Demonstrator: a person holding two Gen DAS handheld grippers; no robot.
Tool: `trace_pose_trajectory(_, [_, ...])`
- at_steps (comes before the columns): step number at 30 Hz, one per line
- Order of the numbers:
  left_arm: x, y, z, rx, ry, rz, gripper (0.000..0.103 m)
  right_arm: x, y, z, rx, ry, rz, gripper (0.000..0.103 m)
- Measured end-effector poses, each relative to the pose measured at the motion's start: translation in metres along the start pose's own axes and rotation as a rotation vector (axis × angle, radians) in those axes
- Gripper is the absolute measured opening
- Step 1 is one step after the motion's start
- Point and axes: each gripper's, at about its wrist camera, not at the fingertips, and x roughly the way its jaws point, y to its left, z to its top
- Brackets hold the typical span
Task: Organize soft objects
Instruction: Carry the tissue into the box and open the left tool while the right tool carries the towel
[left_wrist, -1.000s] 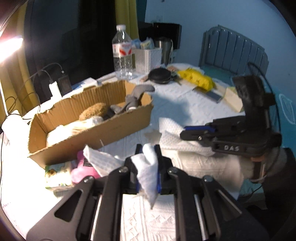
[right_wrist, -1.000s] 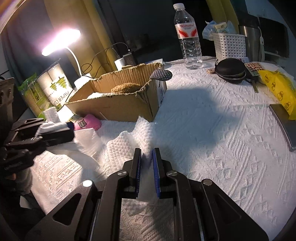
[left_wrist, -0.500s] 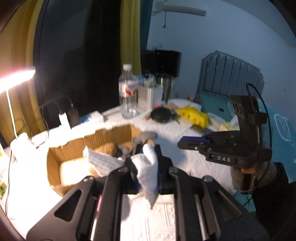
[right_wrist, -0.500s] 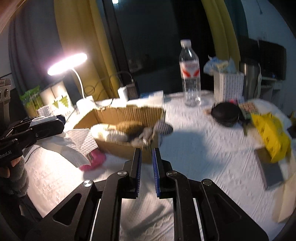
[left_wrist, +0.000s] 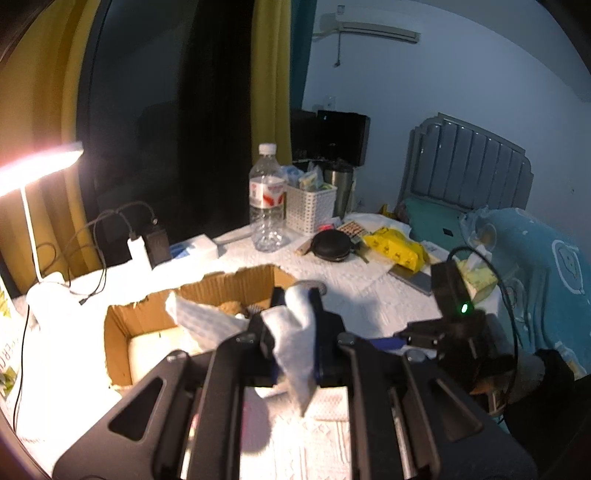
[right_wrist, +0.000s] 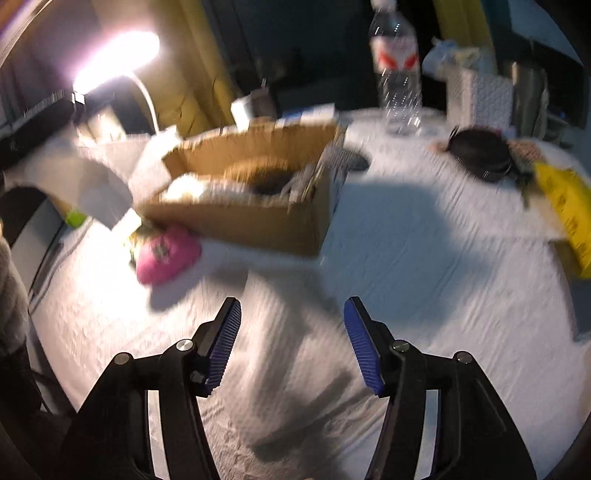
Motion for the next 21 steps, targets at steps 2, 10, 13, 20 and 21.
trace_pose_trajectory(2, [-0.001,0.002,-0.003,-0.008,0.006,0.003,0.012,0.009,0.008,-0.008,-0.025,0.038,-0.019,0.062])
trace_pose_trajectory(10, [-0.013,0.006,-0.004,-0.013,-0.015,0.007,0.012,0.015,0.026,-0.021,-0.084,0.015,-0.109,0.007])
trace_pose_trajectory(13, [-0.018,0.006,0.000,-0.006,-0.031,0.011,0.012,0.011,0.023,-0.020,-0.069,-0.004,-0.094,0.006])
trace_pose_trajectory(20, [-0.017,0.004,0.016,0.010,-0.052,0.032,0.012,-0.026,0.013,0.004,-0.039,-0.131,-0.058,0.007])
trace_pose_trajectory(21, [-0.015,0.004,0.019,0.011,-0.053,0.035,0.012,-0.031,0.012,0.008,-0.041,-0.150,-0.056,0.007])
